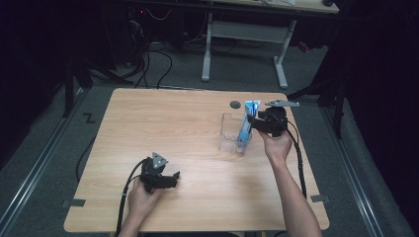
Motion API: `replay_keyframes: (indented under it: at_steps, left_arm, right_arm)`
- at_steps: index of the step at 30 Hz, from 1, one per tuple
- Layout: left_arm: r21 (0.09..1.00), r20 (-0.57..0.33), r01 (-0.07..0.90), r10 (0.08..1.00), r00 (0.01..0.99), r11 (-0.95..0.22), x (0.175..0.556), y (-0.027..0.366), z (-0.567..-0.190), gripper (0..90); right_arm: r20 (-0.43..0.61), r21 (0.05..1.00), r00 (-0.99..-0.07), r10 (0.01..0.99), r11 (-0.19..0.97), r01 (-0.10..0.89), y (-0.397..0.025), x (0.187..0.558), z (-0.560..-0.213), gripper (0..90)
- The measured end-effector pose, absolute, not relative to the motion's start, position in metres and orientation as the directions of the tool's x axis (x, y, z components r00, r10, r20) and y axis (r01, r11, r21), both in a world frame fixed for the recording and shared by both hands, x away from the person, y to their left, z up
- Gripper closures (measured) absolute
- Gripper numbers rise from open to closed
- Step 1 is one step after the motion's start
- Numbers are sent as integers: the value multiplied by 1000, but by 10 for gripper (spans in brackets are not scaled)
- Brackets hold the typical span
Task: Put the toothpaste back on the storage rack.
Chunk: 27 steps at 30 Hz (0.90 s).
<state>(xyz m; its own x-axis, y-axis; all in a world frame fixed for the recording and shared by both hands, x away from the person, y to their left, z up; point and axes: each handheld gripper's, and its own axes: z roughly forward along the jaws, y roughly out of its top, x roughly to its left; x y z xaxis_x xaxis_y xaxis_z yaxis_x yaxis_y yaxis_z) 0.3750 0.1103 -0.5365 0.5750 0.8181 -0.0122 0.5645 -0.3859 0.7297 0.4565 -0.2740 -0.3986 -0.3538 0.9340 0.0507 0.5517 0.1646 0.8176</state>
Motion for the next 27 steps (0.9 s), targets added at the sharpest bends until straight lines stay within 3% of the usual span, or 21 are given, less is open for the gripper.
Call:
replay_keyframes:
  at_steps: [27]
  left_arm:
    - [730, -12, 564, 818, 575, -386, 375, 110, -537, 156]
  right_arm:
    - [65, 856, -369, 927, 138, 497, -299, 427, -370, 501]
